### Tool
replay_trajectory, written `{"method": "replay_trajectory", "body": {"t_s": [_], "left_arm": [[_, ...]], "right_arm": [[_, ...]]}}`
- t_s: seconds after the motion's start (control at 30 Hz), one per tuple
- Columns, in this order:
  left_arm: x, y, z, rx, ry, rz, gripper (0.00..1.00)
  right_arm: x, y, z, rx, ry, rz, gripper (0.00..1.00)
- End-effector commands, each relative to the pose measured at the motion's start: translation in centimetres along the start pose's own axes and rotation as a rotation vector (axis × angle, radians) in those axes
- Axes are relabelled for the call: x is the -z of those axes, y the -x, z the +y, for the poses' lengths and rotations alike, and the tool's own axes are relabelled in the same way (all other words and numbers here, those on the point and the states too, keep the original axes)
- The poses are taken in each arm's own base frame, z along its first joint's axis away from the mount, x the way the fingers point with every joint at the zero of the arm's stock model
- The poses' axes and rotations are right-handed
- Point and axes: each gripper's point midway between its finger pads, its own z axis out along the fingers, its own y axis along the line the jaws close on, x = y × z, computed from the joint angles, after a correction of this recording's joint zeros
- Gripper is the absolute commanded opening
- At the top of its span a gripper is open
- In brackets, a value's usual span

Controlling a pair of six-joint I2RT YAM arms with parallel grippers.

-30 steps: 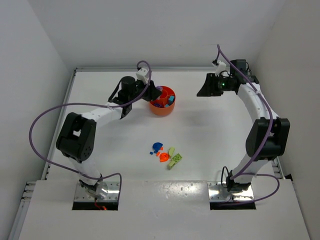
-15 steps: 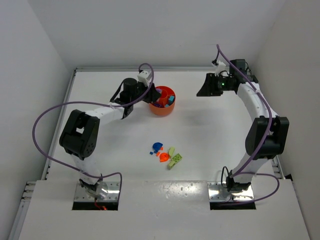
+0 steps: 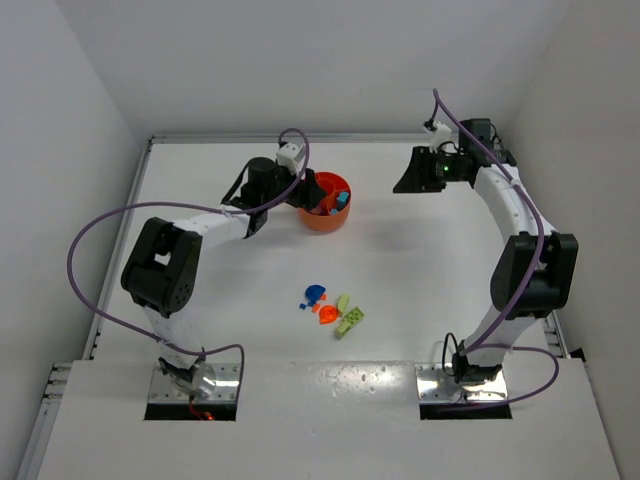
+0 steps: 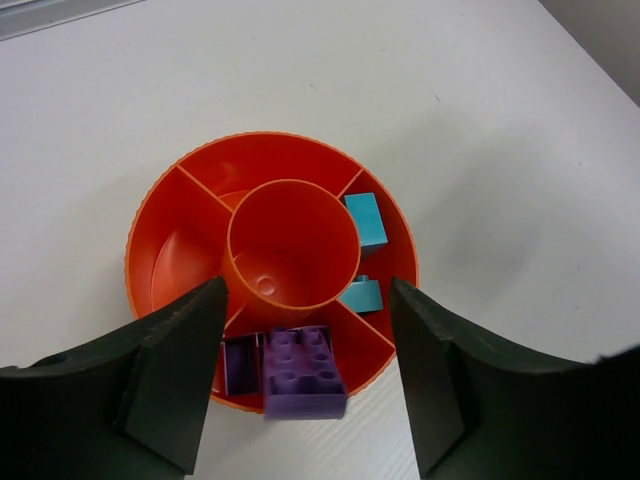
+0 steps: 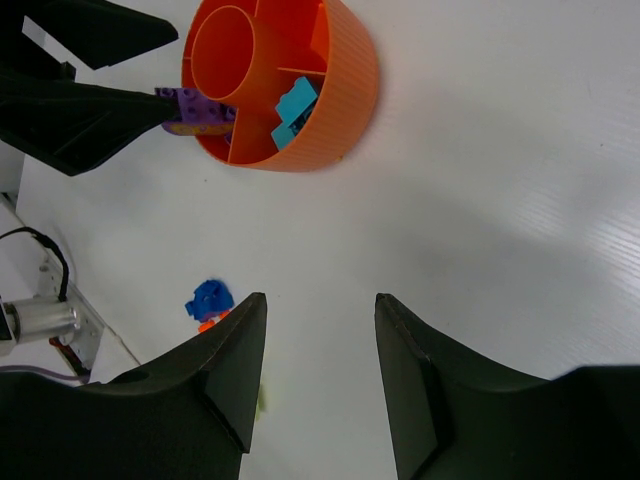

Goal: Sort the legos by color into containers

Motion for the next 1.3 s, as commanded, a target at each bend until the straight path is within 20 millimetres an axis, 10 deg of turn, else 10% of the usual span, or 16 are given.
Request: {"method": "replay_trajectory", "body": {"t_s": [0.0,0.33,0.67,0.87,1.27], "left_arm": [[0.0,1.8,-0.9,-0.036,-0.029,-0.057,0.72],[3.1,7.0,-2.8,-0.086,-0.054,-0.14,0.63],[6.1,9.7,8.3,-0.083,0.272,0.023,0.59],[4.6,8.2,10.5,-0.13,0.284,0.147,0.6],[0.9,4.1,8.1,-0.178,0.158,0.335,0.86]], "right_arm": [[0.2,1.6,0.7,0.054,0.023,-0.033,0.48],[0.9,1.1,1.3,0.062,0.023,-0.042,0.48],[1.0,0.5,1.7,0.075,0.02,-0.046,0.48],[1.1,0.9,1.8,0.082,0.019,-0.054,0.48],[0.9,0.6,1.5,0.069,0.01,-0.04,0.48]]}}
